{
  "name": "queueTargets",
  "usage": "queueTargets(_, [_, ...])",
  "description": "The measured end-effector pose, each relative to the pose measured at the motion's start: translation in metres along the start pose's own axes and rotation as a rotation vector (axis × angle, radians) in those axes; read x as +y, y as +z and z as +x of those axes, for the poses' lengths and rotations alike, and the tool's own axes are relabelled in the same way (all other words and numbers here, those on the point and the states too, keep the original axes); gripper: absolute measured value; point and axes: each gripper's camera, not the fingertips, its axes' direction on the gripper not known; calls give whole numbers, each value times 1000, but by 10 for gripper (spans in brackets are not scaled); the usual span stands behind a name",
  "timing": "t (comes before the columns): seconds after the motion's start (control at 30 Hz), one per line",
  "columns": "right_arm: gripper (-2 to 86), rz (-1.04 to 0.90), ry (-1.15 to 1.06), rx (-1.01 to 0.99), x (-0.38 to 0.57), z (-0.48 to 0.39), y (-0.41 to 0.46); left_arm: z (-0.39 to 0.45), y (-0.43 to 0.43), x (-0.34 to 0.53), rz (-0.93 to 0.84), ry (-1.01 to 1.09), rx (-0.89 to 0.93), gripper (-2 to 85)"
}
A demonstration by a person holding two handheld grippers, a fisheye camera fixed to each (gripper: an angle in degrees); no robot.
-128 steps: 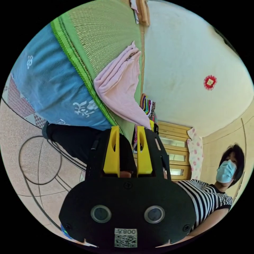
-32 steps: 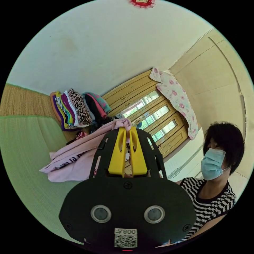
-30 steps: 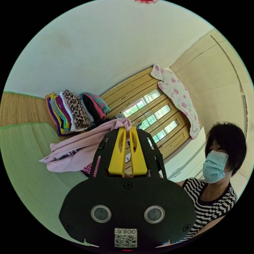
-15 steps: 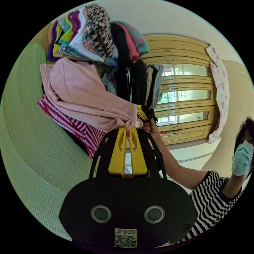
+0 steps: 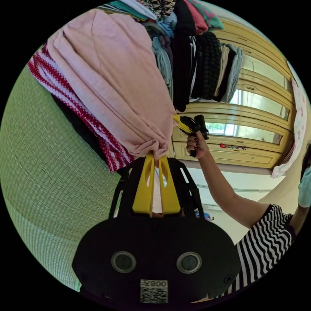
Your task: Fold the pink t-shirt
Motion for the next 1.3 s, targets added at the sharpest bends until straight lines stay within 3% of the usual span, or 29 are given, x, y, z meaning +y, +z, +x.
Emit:
queueTargets(0.27, [12, 95, 56, -137, -1, 12, -25, -76, 18, -56, 19, -117, 74, 23])
queueTargets(0.53, [2, 262, 24, -93, 29, -26, -49, -99, -5, -79, -4, -98, 105, 7])
queueTargets(0.77, [1, 61, -207, 8, 29, -130, 53, -106, -19, -151, 82, 58, -55, 3])
queueTargets(0.93, [0, -116, -222, 63, 36, -149, 142, -138, -18, -185, 54, 14, -163, 3])
queueTargets(1.2, [0, -69, -196, 57, 59, -168, 171, -140, -32, -199, 15, 58, -176, 3])
queueTargets(1.3, [1, -44, -190, 57, 68, -182, 179, -141, -44, -200, 22, 60, -91, 4])
